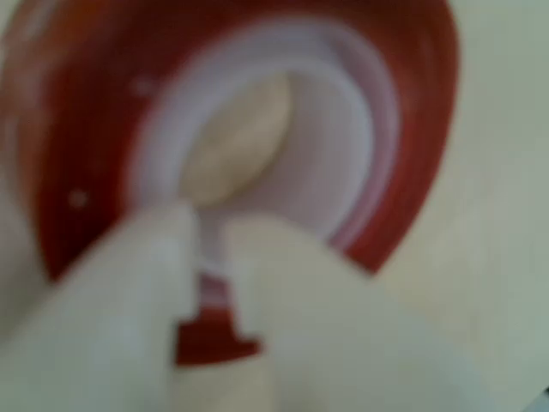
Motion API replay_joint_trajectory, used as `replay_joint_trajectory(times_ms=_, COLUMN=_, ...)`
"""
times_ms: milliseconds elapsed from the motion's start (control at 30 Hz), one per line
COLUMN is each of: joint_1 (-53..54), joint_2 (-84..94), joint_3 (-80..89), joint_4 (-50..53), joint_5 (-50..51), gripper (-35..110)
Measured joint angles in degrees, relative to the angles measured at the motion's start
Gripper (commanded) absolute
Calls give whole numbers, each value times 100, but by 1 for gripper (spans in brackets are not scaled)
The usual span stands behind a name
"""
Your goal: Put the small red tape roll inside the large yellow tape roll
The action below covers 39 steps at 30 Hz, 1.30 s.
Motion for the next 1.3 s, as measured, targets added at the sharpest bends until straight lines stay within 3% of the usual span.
replay_joint_trajectory(times_ms=567, joint_1=18, joint_2=176, joint_3=-9, joint_4=879, joint_5=211, gripper=0)
replay_joint_trajectory(times_ms=833, joint_1=-26, joint_2=316, joint_3=18, joint_4=1143, joint_5=193, gripper=7)
replay_joint_trajectory(times_ms=1300, joint_1=-492, joint_2=562, joint_3=35, joint_4=1204, joint_5=-835, gripper=11)
